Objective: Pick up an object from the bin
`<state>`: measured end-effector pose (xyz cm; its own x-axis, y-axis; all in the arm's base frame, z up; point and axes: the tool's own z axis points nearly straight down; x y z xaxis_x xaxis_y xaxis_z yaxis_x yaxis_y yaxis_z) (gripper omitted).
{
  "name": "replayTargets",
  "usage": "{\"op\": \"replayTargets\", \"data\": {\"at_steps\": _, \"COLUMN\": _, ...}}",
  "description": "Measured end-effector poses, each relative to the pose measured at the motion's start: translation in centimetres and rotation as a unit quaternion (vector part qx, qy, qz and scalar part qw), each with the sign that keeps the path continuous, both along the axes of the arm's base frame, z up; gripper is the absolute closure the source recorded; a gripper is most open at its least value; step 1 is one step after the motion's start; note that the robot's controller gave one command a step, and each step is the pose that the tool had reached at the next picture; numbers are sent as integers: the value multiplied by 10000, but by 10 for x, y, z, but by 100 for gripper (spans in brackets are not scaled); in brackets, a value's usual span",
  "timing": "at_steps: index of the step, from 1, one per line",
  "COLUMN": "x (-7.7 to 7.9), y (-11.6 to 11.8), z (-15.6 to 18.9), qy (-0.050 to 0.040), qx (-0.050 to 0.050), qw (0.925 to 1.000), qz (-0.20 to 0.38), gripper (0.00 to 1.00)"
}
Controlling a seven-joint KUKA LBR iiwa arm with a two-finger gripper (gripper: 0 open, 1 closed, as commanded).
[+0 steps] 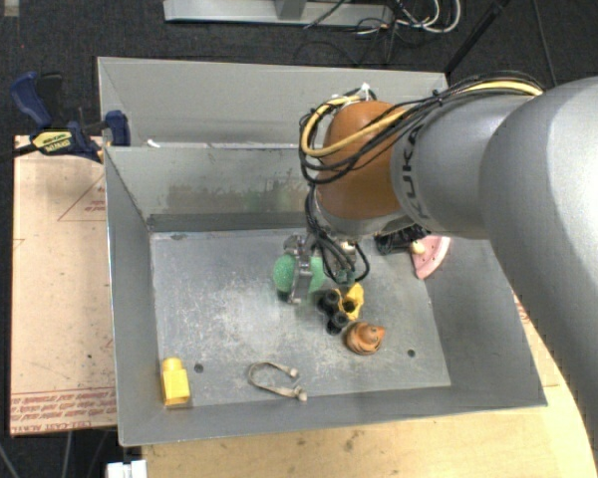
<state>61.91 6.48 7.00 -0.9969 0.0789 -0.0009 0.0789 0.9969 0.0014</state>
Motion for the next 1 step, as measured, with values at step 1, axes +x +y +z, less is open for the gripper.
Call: {"op": "replayTargets", "data": {"at_steps": 1, "x": 0, "y": 0, "z": 0, "qy": 0, "qx": 0, "qw": 10000, "qz": -1, "gripper": 100}}
